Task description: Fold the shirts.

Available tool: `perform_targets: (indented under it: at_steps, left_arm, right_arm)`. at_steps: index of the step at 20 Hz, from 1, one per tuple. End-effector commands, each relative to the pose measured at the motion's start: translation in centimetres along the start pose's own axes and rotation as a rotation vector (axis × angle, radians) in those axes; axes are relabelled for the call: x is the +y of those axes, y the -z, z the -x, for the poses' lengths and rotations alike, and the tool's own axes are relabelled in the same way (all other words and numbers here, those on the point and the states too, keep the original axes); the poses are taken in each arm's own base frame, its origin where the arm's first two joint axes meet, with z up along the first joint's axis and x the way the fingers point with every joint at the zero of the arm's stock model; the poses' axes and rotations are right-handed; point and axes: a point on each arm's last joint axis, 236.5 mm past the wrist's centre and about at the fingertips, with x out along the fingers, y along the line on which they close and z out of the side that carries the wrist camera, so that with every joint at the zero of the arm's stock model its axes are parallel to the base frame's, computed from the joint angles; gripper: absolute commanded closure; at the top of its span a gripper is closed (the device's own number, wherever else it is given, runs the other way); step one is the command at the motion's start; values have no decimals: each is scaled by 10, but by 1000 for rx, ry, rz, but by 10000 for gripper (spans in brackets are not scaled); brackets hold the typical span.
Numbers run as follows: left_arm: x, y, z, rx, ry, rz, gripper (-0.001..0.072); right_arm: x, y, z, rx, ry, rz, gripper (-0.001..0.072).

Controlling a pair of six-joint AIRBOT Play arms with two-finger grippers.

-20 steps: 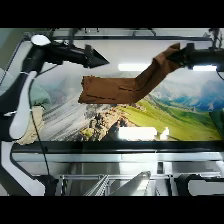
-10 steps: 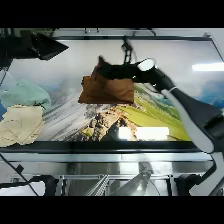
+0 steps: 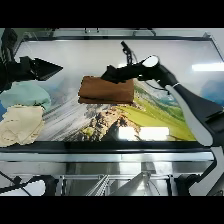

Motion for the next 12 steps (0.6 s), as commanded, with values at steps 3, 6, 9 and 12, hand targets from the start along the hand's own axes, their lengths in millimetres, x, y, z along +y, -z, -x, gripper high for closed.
perform_targets:
  at_steps: [3,6,9,12]
  left_arm:
    - [23,14,-2,-19,-20,64,693]
    - [26,16,-3,-20,-21,78,693]
    - [21,12,-3,-38,-1,79,693]
    - [22,12,-3,-38,-3,79,693]
  right_arm:
    - [-135,27,123,106,507,-236,93]
    - [-181,49,119,145,538,-352,24]
    - [-202,65,77,170,463,-435,24]
    - [-195,65,34,141,323,-486,25]
